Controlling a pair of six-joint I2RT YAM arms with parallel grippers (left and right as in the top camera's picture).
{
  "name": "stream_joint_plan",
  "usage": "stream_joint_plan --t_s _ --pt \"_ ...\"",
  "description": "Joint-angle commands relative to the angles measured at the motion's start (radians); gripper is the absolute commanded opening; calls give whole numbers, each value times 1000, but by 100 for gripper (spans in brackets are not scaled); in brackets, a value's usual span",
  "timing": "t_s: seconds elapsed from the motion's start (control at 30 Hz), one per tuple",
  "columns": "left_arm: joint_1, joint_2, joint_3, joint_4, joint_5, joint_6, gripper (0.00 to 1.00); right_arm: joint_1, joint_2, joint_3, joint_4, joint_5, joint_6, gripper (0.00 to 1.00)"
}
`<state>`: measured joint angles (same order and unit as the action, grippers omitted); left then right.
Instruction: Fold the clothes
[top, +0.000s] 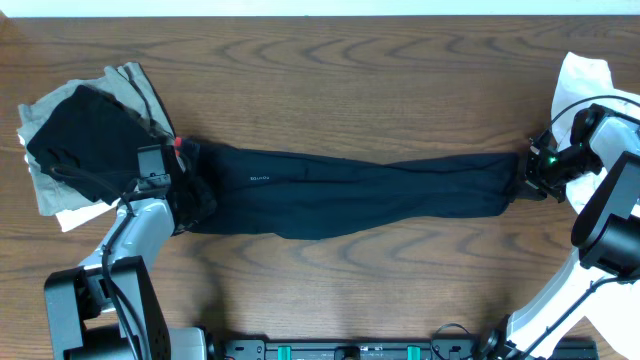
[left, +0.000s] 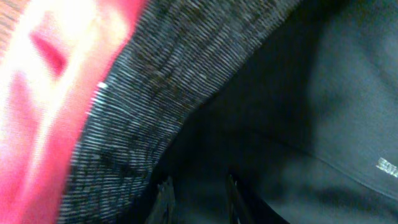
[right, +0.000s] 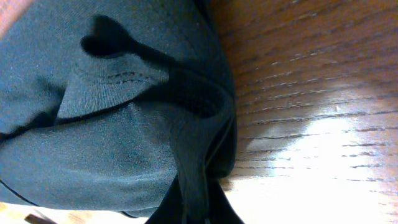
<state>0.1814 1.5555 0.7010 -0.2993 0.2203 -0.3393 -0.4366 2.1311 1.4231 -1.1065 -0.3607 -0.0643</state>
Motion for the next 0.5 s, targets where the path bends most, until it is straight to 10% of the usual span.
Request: stream_joint_plan --t_s 0.0,0.47 --pt "3 -38 22 -14 175 9 31 -10 34 -1 13 5 7 1" --pt "2 -267 46 -44 220 10 37 -183 -147 269 -143 140 86 1"
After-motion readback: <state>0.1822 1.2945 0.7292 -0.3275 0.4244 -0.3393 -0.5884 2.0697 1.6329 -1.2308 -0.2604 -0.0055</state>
